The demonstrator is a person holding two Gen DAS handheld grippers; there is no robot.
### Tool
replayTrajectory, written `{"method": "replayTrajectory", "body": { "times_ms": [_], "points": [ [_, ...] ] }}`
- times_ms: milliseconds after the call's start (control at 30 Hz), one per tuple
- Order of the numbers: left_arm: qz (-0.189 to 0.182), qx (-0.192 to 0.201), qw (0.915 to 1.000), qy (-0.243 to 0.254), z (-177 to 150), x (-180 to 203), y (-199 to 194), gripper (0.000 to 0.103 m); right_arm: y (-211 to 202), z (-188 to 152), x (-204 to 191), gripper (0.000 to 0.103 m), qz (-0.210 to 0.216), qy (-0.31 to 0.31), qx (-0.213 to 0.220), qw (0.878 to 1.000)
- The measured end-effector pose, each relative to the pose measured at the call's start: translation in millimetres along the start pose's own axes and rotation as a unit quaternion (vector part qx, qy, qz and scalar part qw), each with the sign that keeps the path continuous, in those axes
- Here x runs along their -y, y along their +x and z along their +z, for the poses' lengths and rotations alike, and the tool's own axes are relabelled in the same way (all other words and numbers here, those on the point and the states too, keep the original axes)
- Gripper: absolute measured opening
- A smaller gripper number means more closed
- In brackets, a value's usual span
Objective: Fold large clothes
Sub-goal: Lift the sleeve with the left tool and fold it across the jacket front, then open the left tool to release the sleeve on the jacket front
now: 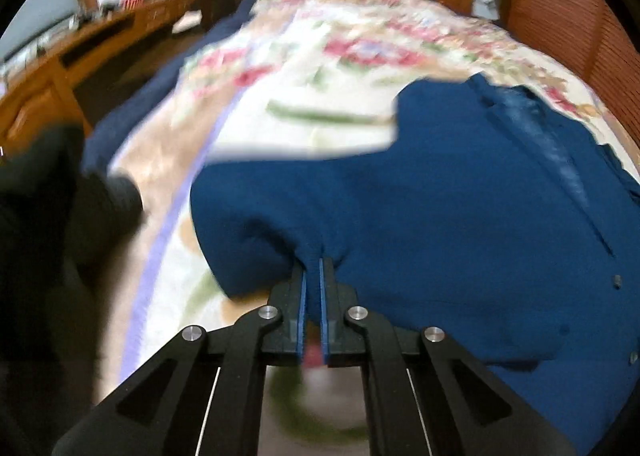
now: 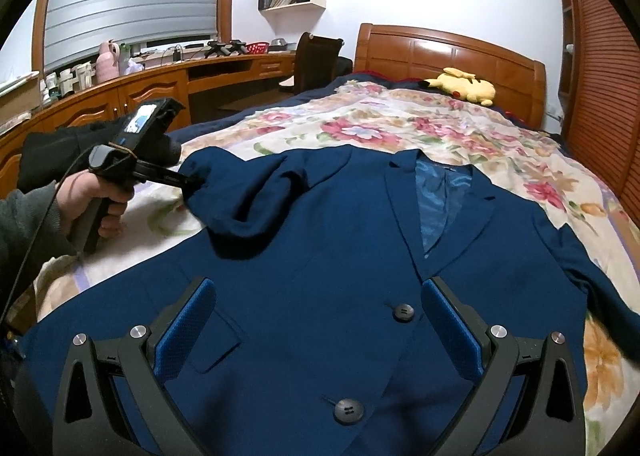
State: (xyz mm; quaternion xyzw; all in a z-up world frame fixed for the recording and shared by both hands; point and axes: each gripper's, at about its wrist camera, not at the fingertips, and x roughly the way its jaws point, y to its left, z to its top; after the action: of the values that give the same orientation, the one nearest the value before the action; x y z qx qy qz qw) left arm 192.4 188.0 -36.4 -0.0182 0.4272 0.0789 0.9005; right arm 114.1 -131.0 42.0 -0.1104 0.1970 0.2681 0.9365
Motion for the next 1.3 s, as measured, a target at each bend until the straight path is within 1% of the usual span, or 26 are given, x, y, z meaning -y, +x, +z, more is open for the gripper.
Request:
{"method": "replayTrajectory", "body": {
  "times_ms": [133, 233, 333, 467, 667, 767, 867, 933, 967, 1000, 1033, 1067, 1100, 1133, 1167, 1200, 1233, 1267, 1300],
  "points": [
    [-0.007, 0.039, 0.9991, 0.018, 12.0, 27.0, -37.0, 0.005, -9.0, -3.1, 7.3, 0.102, -0.006, 0.008, 0.006, 1.0],
    [-0.021, 0.068, 0.9967, 0.038, 20.6, 58.0, -66.4, 0.005, -17.0, -6.1, 11.9, 0.102, -0.01, 0.013, 0.01, 1.0],
    [-0.032, 0.092, 0.9933, 0.062, 25.0, 84.2, -88.2, 0.005, -27.4, -9.8, 15.8, 0.102, -0.018, 0.015, 0.013, 1.0],
    [-0.065, 0.119, 0.9862, 0.095, 28.0, 127.8, -120.0, 0.005, -41.0, -15.3, 26.9, 0.102, -0.034, 0.025, 0.018, 0.999],
    [-0.113, 0.129, 0.974, 0.148, 19.5, 184.1, -143.7, 0.005, -59.1, -29.9, 44.8, 0.102, -0.061, 0.044, 0.015, 0.997],
    [-0.123, 0.127, 0.97, 0.166, 9.0, 202.8, -145.7, 0.005, -66.0, -34.7, 50.3, 0.102, -0.071, 0.054, 0.013, 0.996],
    [-0.128, 0.124, 0.9686, 0.173, -5.0, 210.7, -145.3, 0.006, -69.7, -34.0, 53.0, 0.102, -0.078, 0.063, 0.011, 0.995],
    [-0.129, 0.123, 0.9676, 0.179, -13.8, 216.8, -145.1, 0.007, -70.2, -32.0, 53.2, 0.102, -0.079, 0.066, 0.011, 0.995],
    [-0.14, 0.117, 0.9663, 0.182, -20.3, 216.6, -143.2, 0.013, -70.3, -31.7, 52.5, 0.102, -0.08, 0.067, 0.011, 0.995],
    [-0.142, 0.114, 0.9662, 0.183, -24.2, 218.0, -142.4, 0.025, -70.8, -31.5, 52.3, 0.102, -0.08, 0.067, 0.011, 0.994],
    [-0.143, 0.114, 0.9659, 0.183, -28.0, 220.1, -144.1, 0.031, -70.6, -31.1, 51.8, 0.102, -0.081, 0.066, 0.01, 0.994],
    [-0.146, 0.116, 0.9657, 0.18, -32.0, 219.3, -145.7, 0.042, -69.9, -30.6, 51.6, 0.102, -0.08, 0.067, 0.01, 0.994],
    [-0.153, 0.118, 0.9652, 0.176, -36.3, 216.7, -147.9, 0.048, -70.4, -30.8, 51.1, 0.102, -0.08, 0.067, 0.01, 0.994],
    [-0.156, 0.118, 0.9654, 0.172, -39.1, 213.8, -149.3, 0.05, -70.9, -31.3, 51.2, 0.102, -0.08, 0.067, 0.01, 0.994],
    [-0.158, 0.118, 0.966, 0.167, -41.2, 211.0, -149.4, 0.061, -70.3, -31.3, 50.8, 0.102, -0.08, 0.067, 0.01, 0.995],
    [-0.16, 0.118, 0.9663, 0.164, -41.9, 211.1, -148.8, 0.074, -69.5, -31.0, 50.4, 0.102, -0.08, 0.067, 0.009, 0.995],
    [-0.162, 0.121, 0.9667, 0.157, -45.3, 207.2, -149.4, 0.079, -69.1, -31.2, 50.4, 0.102, -0.08, 0.066, 0.009, 0.995],
    [-0.163, 0.125, 0.967, 0.15, -50.6, 201.2, -150.1, 0.081, -67.9, -31.2, 52.1, 0.102, -0.079, 0.066, 0.008, 0.995],
    [-0.163, 0.126, 0.9671, 0.149, -52.6, 198.8, -149.4, 0.081, -66.5, -30.5, 50.6, 0.102, -0.078, 0.066, 0.008, 0.995]
  ]
}}
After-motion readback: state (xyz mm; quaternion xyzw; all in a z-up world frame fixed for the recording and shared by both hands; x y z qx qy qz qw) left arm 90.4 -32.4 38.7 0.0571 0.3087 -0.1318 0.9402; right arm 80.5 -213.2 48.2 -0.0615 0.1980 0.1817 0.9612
